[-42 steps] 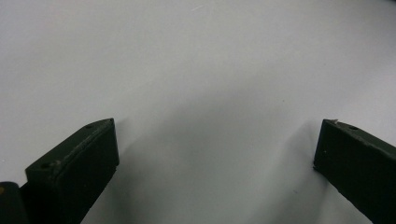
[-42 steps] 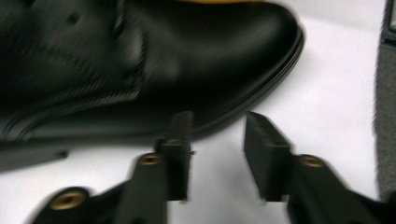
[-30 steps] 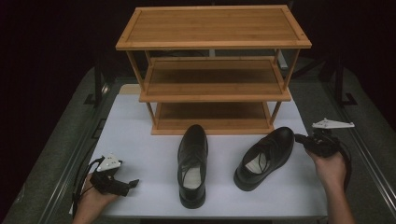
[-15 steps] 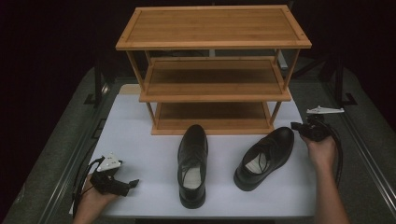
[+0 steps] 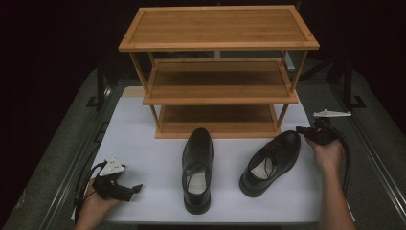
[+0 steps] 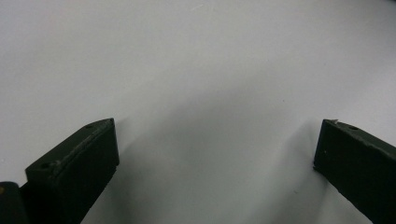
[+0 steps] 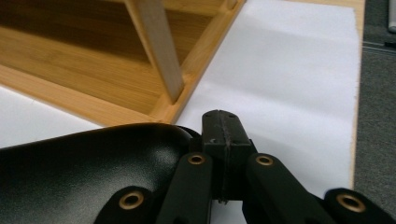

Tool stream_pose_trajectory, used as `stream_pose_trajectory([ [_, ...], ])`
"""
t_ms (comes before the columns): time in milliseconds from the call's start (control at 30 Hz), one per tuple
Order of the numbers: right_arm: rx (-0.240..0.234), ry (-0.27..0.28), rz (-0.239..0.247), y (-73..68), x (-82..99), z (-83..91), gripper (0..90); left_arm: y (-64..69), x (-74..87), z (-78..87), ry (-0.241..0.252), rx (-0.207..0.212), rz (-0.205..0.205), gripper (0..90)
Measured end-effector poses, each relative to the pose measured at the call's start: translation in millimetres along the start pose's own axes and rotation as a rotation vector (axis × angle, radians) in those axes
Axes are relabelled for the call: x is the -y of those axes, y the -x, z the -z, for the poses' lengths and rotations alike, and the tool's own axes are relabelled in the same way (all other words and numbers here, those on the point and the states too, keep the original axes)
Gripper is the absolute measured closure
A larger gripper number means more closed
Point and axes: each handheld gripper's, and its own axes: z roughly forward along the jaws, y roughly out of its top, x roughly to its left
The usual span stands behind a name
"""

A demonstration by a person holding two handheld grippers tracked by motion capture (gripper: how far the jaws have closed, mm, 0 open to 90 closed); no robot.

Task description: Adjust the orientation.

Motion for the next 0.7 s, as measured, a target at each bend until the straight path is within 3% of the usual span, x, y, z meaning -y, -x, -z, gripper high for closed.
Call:
stream_pose_trajectory([
  [333,-0.014,-0.039,0.067,-23.1,0.6,2.4,90.0,-0.1,0.0,0.2,-0.001,0.001,-0.002,0.0],
  [700,-0.020,-0.053,0.094,-44.0,7.2,12.6,89.8,-0.1,-0.1,0.2,-0.002,0.000,-0.003,0.0],
])
